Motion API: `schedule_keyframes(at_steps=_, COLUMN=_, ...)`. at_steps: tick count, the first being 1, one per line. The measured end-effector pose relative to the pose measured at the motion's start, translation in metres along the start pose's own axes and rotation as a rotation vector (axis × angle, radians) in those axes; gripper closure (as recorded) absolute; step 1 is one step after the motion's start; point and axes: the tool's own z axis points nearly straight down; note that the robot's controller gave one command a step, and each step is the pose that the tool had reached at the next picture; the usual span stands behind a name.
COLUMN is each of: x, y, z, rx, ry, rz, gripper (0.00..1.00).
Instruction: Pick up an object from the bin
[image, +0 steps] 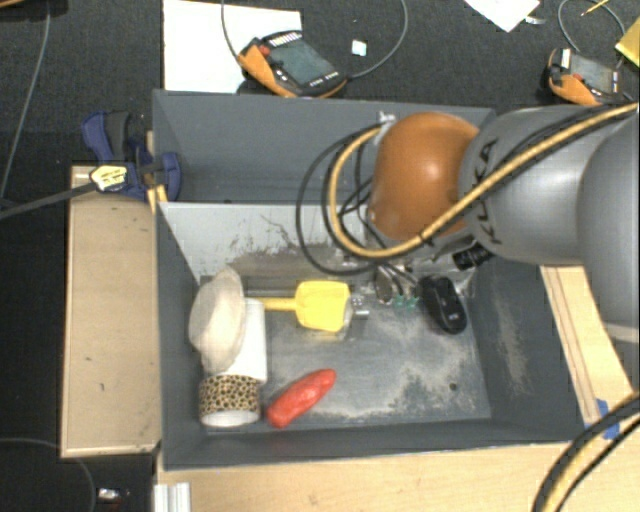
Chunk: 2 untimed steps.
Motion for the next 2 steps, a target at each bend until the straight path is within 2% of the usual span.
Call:
schedule_keyframes(at_steps=1, x=-0.001, y=-0.001, z=-0.005, rx=-0.001, ry=-0.007, rz=0.004, gripper=0.0)
schedule_keyframes(at_steps=2, x=-0.003, y=0.015, z=0.077, rx=-0.002, ry=-0.004, rz=0.129, gripper=0.0)
